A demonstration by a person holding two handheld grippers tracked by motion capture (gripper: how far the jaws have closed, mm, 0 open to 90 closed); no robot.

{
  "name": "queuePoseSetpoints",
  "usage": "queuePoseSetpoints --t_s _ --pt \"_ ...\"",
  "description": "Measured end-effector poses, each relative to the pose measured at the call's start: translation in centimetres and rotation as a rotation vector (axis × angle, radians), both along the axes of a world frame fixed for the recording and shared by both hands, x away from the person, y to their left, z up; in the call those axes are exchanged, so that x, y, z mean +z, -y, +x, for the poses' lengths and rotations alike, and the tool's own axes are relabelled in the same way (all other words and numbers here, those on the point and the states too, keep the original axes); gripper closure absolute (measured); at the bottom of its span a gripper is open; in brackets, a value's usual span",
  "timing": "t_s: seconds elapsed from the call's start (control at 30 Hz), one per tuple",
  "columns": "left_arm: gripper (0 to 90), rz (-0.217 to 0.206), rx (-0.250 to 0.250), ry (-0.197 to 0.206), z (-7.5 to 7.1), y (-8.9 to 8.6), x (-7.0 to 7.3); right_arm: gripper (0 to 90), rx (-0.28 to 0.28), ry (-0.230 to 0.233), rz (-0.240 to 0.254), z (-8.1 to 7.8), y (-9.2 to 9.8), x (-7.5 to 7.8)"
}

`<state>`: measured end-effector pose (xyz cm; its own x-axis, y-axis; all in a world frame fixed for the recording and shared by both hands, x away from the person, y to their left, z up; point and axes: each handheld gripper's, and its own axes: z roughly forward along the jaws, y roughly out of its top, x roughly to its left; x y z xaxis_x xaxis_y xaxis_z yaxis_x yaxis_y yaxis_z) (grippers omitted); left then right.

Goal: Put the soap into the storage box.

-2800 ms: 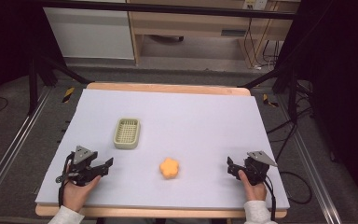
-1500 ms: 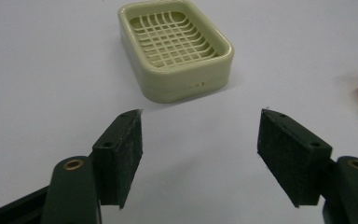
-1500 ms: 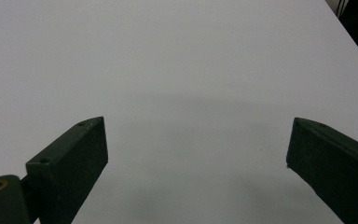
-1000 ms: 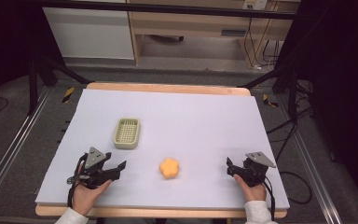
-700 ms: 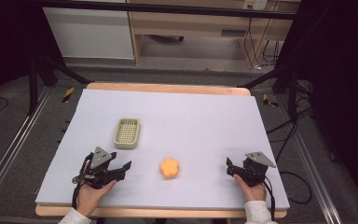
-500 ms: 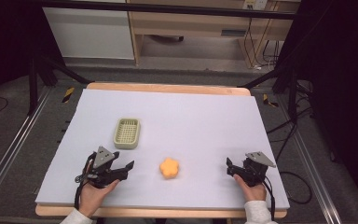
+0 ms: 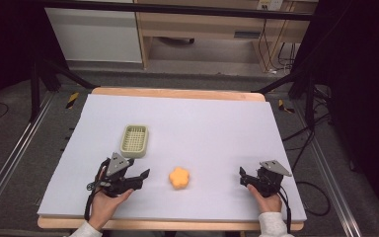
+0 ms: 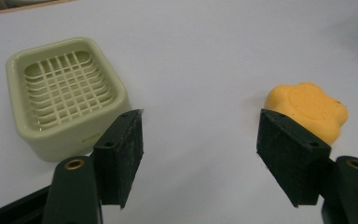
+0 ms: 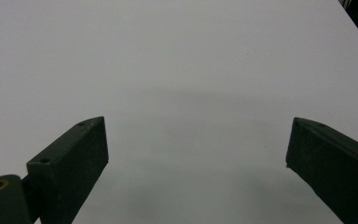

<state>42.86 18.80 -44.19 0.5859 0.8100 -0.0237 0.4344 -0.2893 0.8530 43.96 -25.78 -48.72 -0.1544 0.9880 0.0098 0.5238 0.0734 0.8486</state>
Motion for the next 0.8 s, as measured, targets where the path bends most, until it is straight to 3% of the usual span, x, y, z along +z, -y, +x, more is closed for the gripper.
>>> queuePoseSetpoints --t_s 0.8 --pt "30.4 0.027 -0.097 -0.018 0.8 3.7 1.0 6.1 -0.002 -0.005 0.006 0.0 -0.1 0.0"
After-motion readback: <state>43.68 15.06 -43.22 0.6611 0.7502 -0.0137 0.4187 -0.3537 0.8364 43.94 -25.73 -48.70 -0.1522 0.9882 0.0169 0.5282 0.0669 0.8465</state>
